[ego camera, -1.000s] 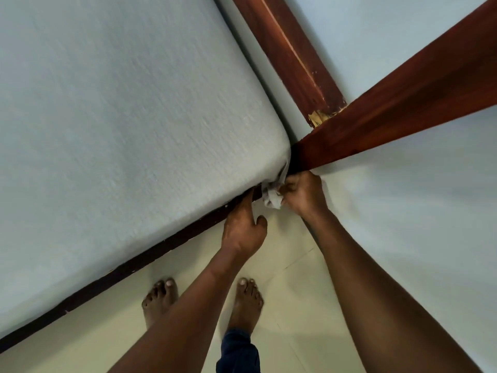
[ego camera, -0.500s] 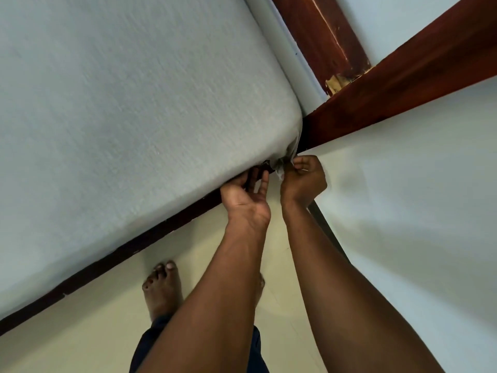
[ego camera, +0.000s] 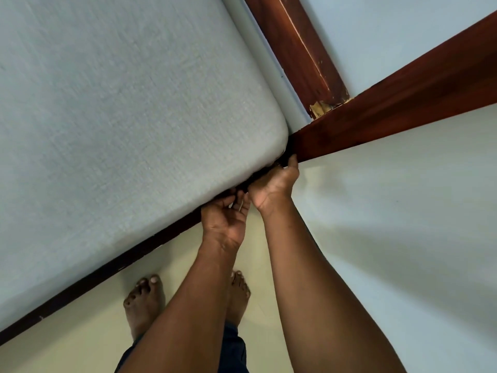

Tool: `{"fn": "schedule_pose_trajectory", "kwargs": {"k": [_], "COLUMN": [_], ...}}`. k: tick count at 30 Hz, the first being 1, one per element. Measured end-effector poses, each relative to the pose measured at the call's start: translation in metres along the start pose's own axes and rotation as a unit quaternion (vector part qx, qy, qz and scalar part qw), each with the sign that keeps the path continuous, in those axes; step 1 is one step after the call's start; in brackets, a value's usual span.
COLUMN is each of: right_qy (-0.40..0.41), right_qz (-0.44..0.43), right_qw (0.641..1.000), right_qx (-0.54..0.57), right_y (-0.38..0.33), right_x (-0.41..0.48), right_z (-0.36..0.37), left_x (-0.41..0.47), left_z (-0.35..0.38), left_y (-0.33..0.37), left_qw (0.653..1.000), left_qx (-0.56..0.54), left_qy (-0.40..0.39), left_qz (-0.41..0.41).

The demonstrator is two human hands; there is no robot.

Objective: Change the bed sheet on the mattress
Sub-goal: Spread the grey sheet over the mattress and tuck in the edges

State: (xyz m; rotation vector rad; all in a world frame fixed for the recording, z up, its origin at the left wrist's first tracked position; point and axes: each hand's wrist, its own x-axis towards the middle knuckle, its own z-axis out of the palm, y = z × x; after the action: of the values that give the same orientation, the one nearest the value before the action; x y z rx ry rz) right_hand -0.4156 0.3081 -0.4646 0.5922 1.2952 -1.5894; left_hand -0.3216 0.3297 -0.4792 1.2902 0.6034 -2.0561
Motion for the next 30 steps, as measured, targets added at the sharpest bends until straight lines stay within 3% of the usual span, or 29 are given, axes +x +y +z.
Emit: {"fn": "schedule_pose_trajectory", "kwargs": {"k": [5,8,10,14,18,21,23,24,26,30], "right_qy": [0.009,0.000,0.011,0.031,0.101,0.170,0.197,0.207,0.249,0.297], "right_qz": [0.013,0.023,0.027,0.035,-0.009,-0.043,-0.076,-0.100,-0.154,-0.256], "right_qw": [1.000,1.000,0.999,0.999,0.995,0.984,0.975,0.965,0.912,0.717], "right_qx": [-0.009,-0.012,0.019,-0.007,-0.022,-0.009,-0.064,-0.124,-0.288,-0.576], "right_y": [-0.012,-0.017,-0.014,-0.012,-0.007,0.003,0.008,0.009,0.004,-0.010], "right_x": [0.009,0.011,0.016,0.014,0.016,0.016,0.017,0.021,0.027,0.015], "right_z": [-0.006,0.002,0.004,0.004,0.016,0.016,0.013,0.008,-0.002,-0.012], "left_x": [-0.005,-0.012,-0.021,-0.042,-0.060,-0.065,-0.067,-0.068,-0.067,-0.052], "left_z": [-0.002,-0.008,-0.014,-0.028,-0.042,-0.049,-0.049,-0.048,-0.044,-0.041], "left_y": [0.006,0.005,0.004,0.003,-0.003,0.001,0.006,0.008,0.013,0.013], "left_qw": [0.979,0.922,0.895,0.894,0.907,0.923,0.927,0.927,0.921,0.875], "left_qx": [0.202,0.380,0.437,0.435,0.399,0.372,0.360,0.358,0.369,0.458], "left_qy": [0.000,0.056,0.075,0.047,0.025,-0.028,-0.060,-0.070,-0.081,-0.096], "left_qz": [0.007,0.045,0.059,0.098,0.134,0.098,0.084,0.085,0.097,0.125]}}
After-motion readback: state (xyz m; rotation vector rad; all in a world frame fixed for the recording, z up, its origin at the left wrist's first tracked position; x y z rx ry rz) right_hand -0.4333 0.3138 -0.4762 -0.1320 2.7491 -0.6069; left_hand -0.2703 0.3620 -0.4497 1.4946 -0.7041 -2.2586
